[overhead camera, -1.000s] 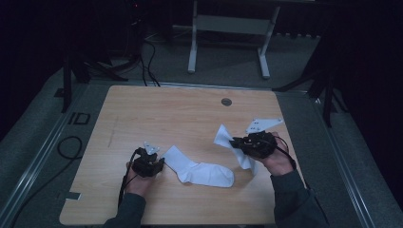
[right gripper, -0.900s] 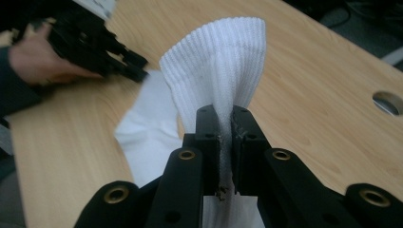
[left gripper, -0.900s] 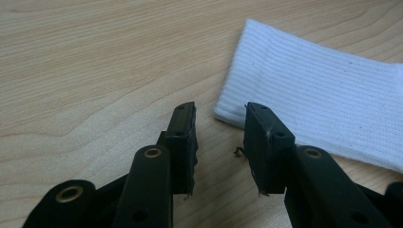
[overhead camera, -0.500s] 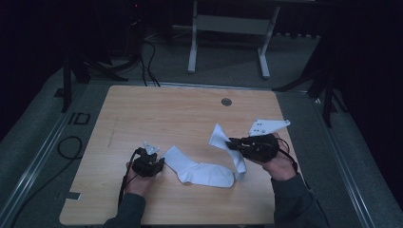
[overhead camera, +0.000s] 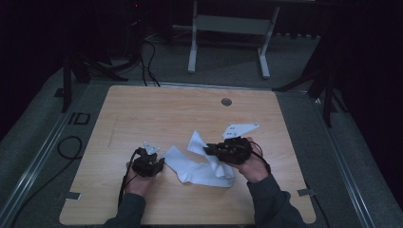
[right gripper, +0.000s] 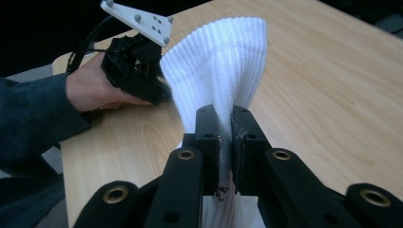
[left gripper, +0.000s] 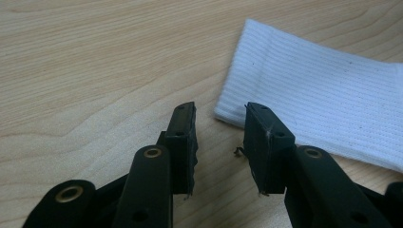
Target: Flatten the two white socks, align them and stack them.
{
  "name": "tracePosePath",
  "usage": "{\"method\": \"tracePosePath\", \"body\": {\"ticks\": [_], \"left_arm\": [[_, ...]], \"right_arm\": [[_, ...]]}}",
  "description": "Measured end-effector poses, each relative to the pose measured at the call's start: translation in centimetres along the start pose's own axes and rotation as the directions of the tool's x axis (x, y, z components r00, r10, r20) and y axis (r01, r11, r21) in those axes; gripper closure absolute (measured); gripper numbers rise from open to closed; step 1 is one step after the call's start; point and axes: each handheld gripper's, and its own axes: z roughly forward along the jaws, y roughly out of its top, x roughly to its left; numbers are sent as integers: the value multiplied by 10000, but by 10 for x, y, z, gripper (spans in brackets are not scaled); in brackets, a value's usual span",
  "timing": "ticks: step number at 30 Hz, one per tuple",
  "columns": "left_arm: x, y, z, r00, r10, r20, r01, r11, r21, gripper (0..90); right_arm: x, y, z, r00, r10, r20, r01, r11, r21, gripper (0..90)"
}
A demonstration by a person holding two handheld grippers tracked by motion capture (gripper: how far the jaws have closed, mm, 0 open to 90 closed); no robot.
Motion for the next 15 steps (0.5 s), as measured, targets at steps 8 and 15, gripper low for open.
{"method": "tracePosePath", "body": {"ticks": [8, 15], "left_arm": [[-1, 0, -1, 10000, 37, 27, -37, 10000, 38, 642], [-1, -1, -1, 10000, 24, 18, -24, 10000, 27, 642]], "right_arm": [[5, -1, 40, 9992, 214, 341, -228, 9988, 425, 826], [6, -2, 66, 9969, 358, 698, -425, 9944, 969, 825]]}}
